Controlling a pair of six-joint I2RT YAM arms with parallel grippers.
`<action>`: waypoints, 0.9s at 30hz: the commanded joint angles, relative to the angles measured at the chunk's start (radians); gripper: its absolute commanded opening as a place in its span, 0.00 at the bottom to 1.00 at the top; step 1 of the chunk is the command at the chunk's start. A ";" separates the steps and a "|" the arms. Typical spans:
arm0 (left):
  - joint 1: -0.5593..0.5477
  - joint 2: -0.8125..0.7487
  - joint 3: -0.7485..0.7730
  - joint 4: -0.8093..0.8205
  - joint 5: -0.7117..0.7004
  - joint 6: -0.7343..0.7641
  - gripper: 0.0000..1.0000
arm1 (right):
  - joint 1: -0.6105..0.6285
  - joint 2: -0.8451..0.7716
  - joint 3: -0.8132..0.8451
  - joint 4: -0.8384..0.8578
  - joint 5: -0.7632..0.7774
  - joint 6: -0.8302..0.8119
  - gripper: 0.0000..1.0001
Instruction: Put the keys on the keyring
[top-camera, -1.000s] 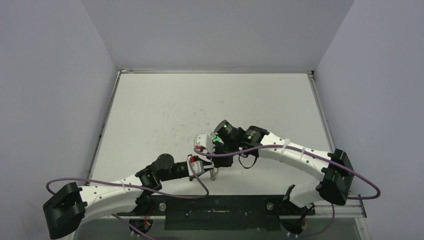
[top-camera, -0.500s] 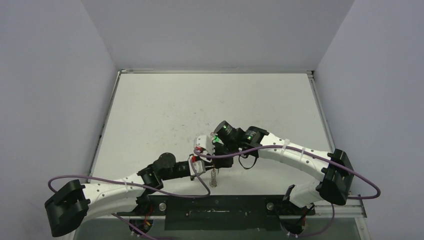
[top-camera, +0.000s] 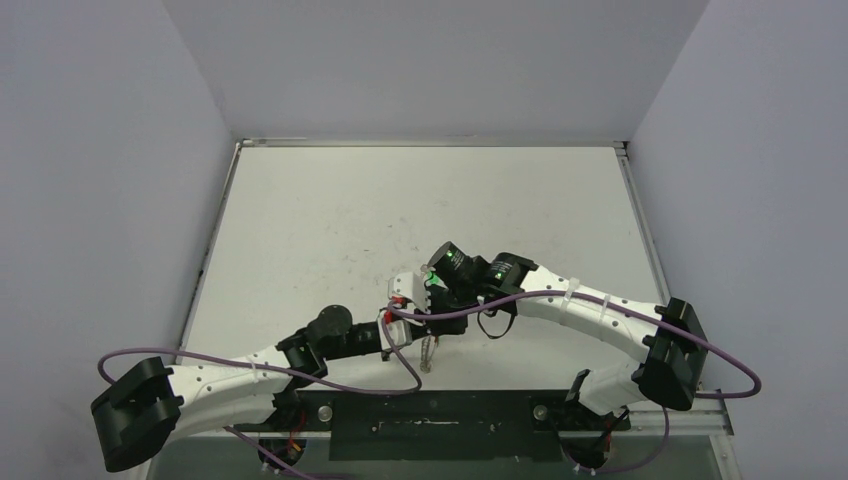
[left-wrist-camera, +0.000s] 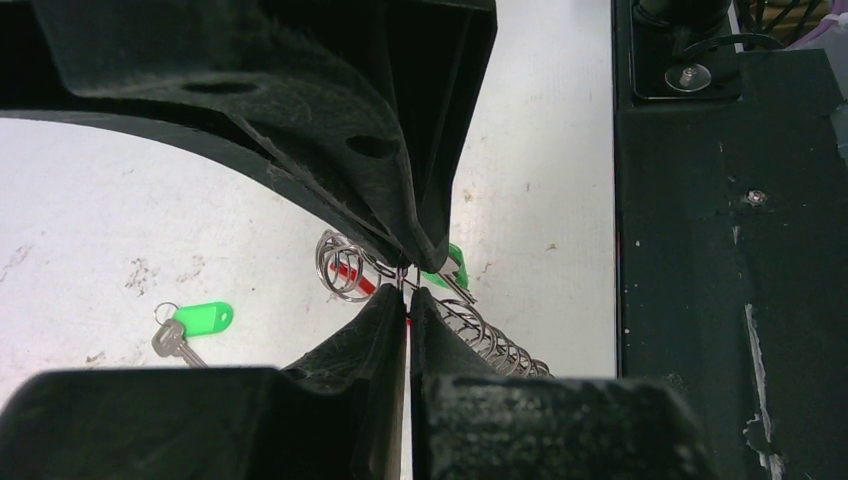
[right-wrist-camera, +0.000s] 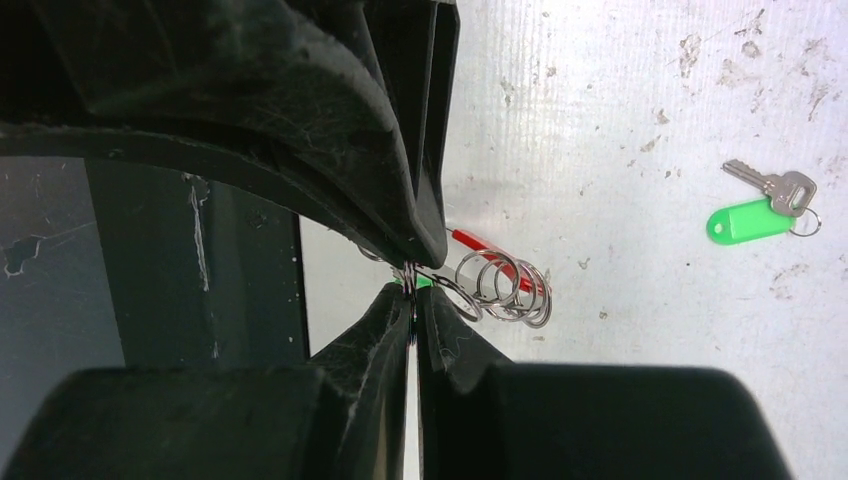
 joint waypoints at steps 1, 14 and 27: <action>-0.003 -0.007 0.016 0.132 0.012 -0.029 0.00 | 0.009 0.003 0.011 0.073 0.008 0.000 0.10; -0.003 -0.042 -0.051 0.245 -0.031 -0.084 0.00 | -0.113 -0.276 -0.226 0.382 -0.170 -0.008 0.48; -0.003 -0.083 -0.095 0.338 -0.057 -0.125 0.00 | -0.167 -0.417 -0.397 0.565 -0.358 -0.032 0.33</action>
